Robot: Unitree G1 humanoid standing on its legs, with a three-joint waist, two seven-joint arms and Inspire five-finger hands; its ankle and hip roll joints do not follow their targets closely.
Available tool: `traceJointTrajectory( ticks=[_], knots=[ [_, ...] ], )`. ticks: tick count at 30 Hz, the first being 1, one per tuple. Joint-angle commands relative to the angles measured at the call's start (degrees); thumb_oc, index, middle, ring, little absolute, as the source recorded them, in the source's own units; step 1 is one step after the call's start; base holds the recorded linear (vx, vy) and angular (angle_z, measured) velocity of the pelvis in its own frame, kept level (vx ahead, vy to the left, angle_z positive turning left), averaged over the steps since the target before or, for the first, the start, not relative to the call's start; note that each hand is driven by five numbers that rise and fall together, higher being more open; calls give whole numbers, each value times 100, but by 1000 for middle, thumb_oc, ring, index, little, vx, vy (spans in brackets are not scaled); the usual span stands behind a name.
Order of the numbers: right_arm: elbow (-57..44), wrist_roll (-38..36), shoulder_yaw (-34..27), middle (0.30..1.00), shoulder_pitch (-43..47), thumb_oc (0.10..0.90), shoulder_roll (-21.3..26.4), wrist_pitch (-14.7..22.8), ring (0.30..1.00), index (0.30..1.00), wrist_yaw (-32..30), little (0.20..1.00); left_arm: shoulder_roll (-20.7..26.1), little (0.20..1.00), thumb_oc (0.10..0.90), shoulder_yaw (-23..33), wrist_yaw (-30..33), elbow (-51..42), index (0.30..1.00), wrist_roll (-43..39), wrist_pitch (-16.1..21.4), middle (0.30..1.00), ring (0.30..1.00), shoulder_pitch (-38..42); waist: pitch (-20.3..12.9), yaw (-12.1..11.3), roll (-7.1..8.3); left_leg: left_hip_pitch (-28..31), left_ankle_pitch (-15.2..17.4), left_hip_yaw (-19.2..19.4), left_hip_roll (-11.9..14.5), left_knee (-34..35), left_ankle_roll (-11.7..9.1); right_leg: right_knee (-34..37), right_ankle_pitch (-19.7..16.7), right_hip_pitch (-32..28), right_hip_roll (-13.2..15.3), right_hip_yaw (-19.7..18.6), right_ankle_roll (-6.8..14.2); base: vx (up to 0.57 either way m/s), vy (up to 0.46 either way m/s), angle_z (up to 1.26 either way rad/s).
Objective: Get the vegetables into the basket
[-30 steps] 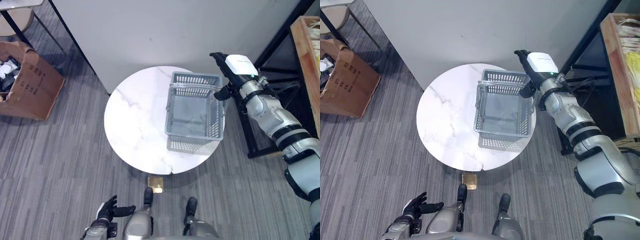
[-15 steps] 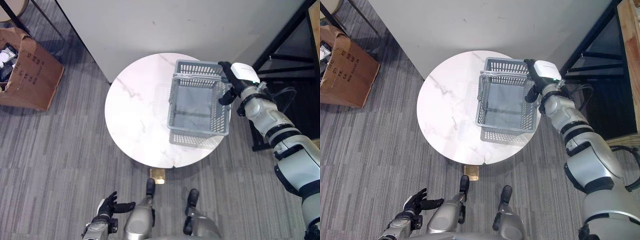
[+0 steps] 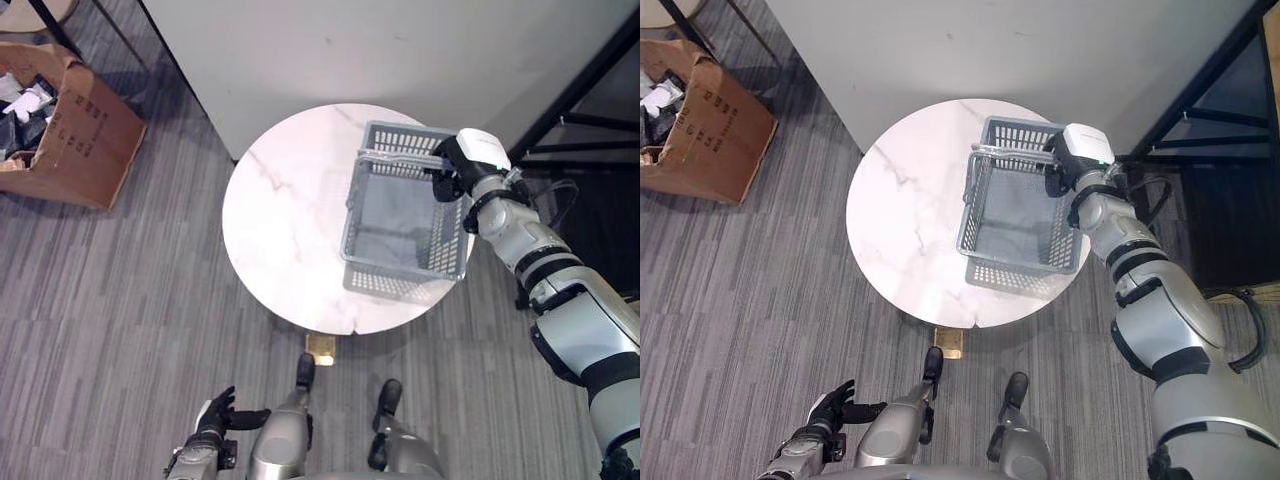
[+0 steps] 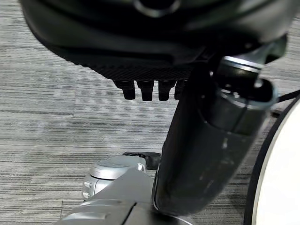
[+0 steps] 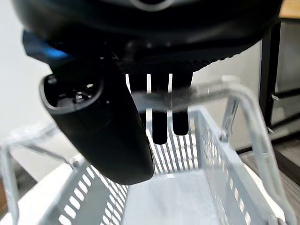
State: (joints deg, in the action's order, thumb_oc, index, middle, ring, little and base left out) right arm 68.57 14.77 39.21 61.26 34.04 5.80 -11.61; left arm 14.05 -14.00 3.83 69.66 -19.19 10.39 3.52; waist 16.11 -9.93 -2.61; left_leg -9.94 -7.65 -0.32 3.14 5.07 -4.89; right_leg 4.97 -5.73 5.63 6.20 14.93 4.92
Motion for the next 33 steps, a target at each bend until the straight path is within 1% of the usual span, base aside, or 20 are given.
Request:
traceJointTrajectory(
  ticks=[1, 4, 9, 10, 11, 12, 13, 14, 15, 16, 17, 18, 19, 20, 23, 26, 27, 28, 30, 33],
  knots=[
    [78, -130, 240, 300, 319, 400, 11, 155, 300, 300, 44, 300, 153, 1000, 900, -415, 69, 235, 1000, 58, 65, 1000, 1000, -48, -103, -39, 262, 37, -60, 64, 60, -7, -94, -28, -355, -67, 595, -240, 510, -8, 13, 16],
    [237, -118, 142, 300, 27, 400, 118, 164, 300, 300, 133, 300, 134, 1000, 900, -442, 28, 243, 1000, 187, 57, 1000, 1000, -63, -114, -36, 261, 52, -47, 43, 45, -7, -88, -25, -362, -92, 611, -206, 525, -17, 13, 12],
    [-128, -73, 110, 300, -61, 400, 334, 193, 300, 300, 88, 300, 135, 1000, 900, -408, -1, 301, 1000, 315, 12, 1000, 1000, -61, -148, 41, 316, 161, 2, 120, 72, -7, -81, -27, -364, -141, 608, -274, 523, 2, 5, 0],
    [-962, -41, 142, 300, -111, 400, 644, 243, 300, 300, 79, 300, 150, 1000, 900, -335, -22, 332, 1000, 371, -12, 1000, 1000, -100, -229, 133, 387, 296, 59, 194, 102, -13, -75, -29, -354, -208, 599, -343, 522, 29, 9, -3],
    [-969, -41, 139, 300, -116, 400, 649, 238, 300, 300, 81, 300, 149, 1000, 900, -338, -22, 332, 1000, 371, -12, 1000, 1000, -100, -225, 130, 386, 302, 60, 196, 102, -12, -75, -29, -354, -212, 599, -345, 522, 76, 19, -3],
    [-1870, 20, 109, 300, -251, 400, 1019, 294, 300, 300, 113, 300, 176, 1000, 900, -241, -58, 341, 1000, 441, -45, 1000, 1000, -150, -315, 235, 434, 411, 110, 241, 124, -23, -81, -31, -330, -283, 598, -372, 533, 60, 11, -4],
    [-2274, 27, 47, 300, -347, 400, 1195, 316, 300, 300, 138, 300, 183, 1000, 900, -203, -80, 349, 1000, 481, -65, 1000, 1000, -179, -354, 275, 458, 464, 128, 276, 131, -20, -81, -28, -324, -322, 596, -392, 538, 60, 11, -7],
    [-2276, 27, 45, 300, -349, 400, 1195, 316, 300, 300, 138, 300, 183, 1000, 900, -204, -80, 349, 1000, 481, -65, 1000, 1000, -179, -354, 273, 458, 465, 128, 277, 131, -20, -81, -28, -324, -323, 596, -393, 538, 57, 10, -14],
    [-3350, 24, -138, 300, -669, 400, 1643, 419, 300, 300, 234, 300, 181, 1000, 900, -32, -101, 393, 1000, 550, -118, 1000, 1000, -229, -443, 415, 489, 599, 171, 342, 156, -16, -89, -32, -301, -388, 589, -429, 543, 89, 7, -27],
    [-4291, 4, -527, 300, -1259, 400, 2179, 614, 300, 300, 361, 300, 174, 1000, 900, 117, -175, 415, 1000, 699, -169, 1000, 1000, -336, -572, 555, 489, 751, 218, 419, 184, -7, -107, -25, -267, -487, 580, -445, 546, 90, 7, -28],
    [-4315, 6, -560, 300, -1296, 400, 2190, 607, 300, 300, 369, 300, 180, 1000, 900, 105, -175, 414, 1000, 700, -170, 1000, 1000, -339, -573, 543, 492, 755, 220, 418, 185, -7, -108, -24, -266, -492, 579, -444, 546, 54, -7, -30],
    [-4536, -93, -758, 300, -1539, 400, 2299, 659, 300, 300, 428, 300, 176, 1000, 900, 133, -200, 437, 1000, 768, -178, 1000, 1000, -369, -608, 585, 497, 797, 227, 443, 195, -7, -115, -24, -257, -519, 573, -448, 547, 38, -20, -37],
    [-5386, -300, -1162, 300, -2208, 400, 2673, 863, 300, 300, 699, 300, 128, 1000, 900, 208, -269, 499, 1000, 965, -213, 1000, 1000, -448, -690, 716, 507, 916, 260, 530, 218, -7, -125, -24, -250, -576, 549, -494, 550, 38, -20, -31],
    [-5407, -301, -1192, 300, -2241, 400, 2683, 857, 300, 300, 707, 300, 130, 1000, 900, 198, -269, 498, 1000, 967, -213, 1000, 1000, -449, -689, 704, 507, 920, 261, 532, 219, -7, -125, -24, -250, -579, 548, -495, 550, 46, -16, -27],
    [-6008, -283, -1538, 300, -2824, 400, 3168, 1031, 300, 300, 884, 300, 100, 1000, 900, 266, -373, 552, 1000, 1196, -233, 1000, 1000, -531, -773, 857, 502, 1021, 291, 631, 244, -7, -127, -22, -244, -599, 524, -570, 556, 29, -2, -22],
    [-6567, -205, -2152, 300, -3597, 400, 3470, 1138, 300, 300, 979, 300, 73, 1000, 900, 325, -436, 564, 1000, 1329, -235, 1000, 1000, -574, -829, 1008, 501, 1093, 322, 745, 271, -7, -127, -21, -259, -583, 510, -654, 566, 19, -4, -17],
    [-6762, 2, -2415, 300, -3980, 400, 3680, 1186, 300, 300, 1010, 300, 74, 1000, 900, 370, -451, 539, 1000, 1366, -220, 1000, 1000, -589, -844, 1069, 508, 1147, 354, 809, 265, -33, -124, -35, -258, -581, 507, -701, 572, 29, 5, -17],
    [-6782, 4, -2469, 300, -4036, 400, 3683, 1184, 300, 300, 1014, 300, 79, 1000, 900, 355, -451, 538, 1000, 1366, -220, 1000, 1000, -587, -841, 1050, 510, 1152, 356, 813, 265, -33, -124, -35, -257, -584, 507, -704, 573, 30, 12, -24],
    [-6898, 196, -2867, 300, -4580, 400, 3814, 1215, 300, 300, 964, 300, 51, 1000, 900, 388, -469, 517, 1000, 1385, -212, 1000, 1000, -579, -833, 1143, 530, 1189, 433, 897, 256, -166, -121, -62, -257, -597, 521, -771, 577, 14, 14, -29],
    [-7058, 200, -3501, 300, -5228, 400, 3620, 1244, 300, 300, 860, 300, 35, 1000, 900, 429, -453, 450, 1000, 1442, -164, 1000, 1000, -572, -776, 1289, 565, 1114, 645, 1018, 229, -579, -89, -201, -239, -552, 578, -898, 589, -1, 33, -15]
  ],
)
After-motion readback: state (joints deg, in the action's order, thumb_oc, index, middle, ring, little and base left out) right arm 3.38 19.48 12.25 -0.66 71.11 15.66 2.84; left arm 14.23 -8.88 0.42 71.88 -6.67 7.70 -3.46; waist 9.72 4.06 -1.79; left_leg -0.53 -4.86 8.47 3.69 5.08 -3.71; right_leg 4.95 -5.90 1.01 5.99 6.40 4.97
